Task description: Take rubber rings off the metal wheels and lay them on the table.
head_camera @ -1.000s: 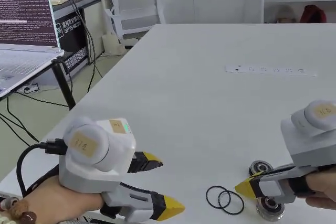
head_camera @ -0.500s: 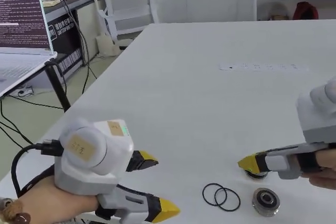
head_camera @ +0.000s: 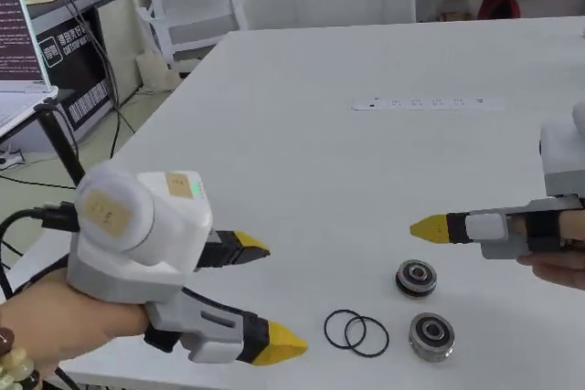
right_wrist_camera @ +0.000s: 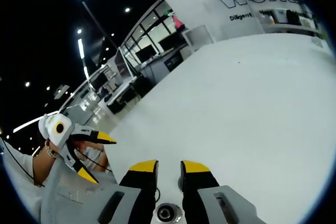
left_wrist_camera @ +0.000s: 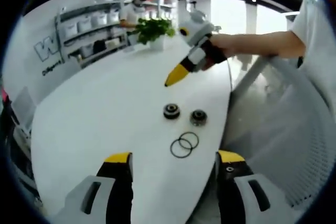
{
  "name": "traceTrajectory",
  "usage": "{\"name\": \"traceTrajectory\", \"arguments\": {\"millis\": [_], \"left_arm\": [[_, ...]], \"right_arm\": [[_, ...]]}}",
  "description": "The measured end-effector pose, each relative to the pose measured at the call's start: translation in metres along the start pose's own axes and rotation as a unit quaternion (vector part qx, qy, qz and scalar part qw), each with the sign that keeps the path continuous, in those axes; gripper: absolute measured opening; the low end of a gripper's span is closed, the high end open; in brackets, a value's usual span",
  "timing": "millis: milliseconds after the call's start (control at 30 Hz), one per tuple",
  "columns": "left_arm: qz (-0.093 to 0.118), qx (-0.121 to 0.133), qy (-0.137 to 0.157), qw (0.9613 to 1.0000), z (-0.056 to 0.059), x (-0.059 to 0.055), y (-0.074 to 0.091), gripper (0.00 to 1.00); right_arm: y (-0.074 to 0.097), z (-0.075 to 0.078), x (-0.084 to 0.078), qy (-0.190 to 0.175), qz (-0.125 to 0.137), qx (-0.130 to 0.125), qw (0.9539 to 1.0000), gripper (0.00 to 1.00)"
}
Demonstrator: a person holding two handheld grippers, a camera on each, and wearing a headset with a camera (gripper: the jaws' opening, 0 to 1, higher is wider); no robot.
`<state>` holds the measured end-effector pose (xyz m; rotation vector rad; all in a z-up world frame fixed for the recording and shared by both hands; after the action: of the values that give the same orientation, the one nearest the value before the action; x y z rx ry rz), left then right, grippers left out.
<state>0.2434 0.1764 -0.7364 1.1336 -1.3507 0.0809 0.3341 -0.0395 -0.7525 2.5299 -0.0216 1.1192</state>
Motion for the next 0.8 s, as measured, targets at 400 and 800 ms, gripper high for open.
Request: {"name": "traceTrajectory", "arguments": {"millis": [400, 800], "left_arm": [[0.041, 0.002, -0.022, 0.9989, -0.014, 0.046, -0.017, 0.69], [0.083, -0.031, -0.073, 0.9934, -0.01, 0.085, -0.052, 0.63]], "right_arm": [[0.019, 0.022, -0.002, 0.01, 0.002, -0.033, 0.9994, 0.15], [0.02, 0.04, -0.018, 0.05, -0.046, -0.054, 0.9962, 0.14]]}}
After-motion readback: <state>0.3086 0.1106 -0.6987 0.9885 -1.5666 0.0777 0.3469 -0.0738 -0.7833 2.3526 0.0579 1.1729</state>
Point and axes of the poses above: the centre of the closed fingertips' face, and the gripper's own axes: y roughly backward along the fingers, z roughly to its right, x roughly out of its top, the point moved 7 cm from there along y, roughly backward along the fingers, and after that the axes turned 14 degrees about x, right-handed, at the moved point
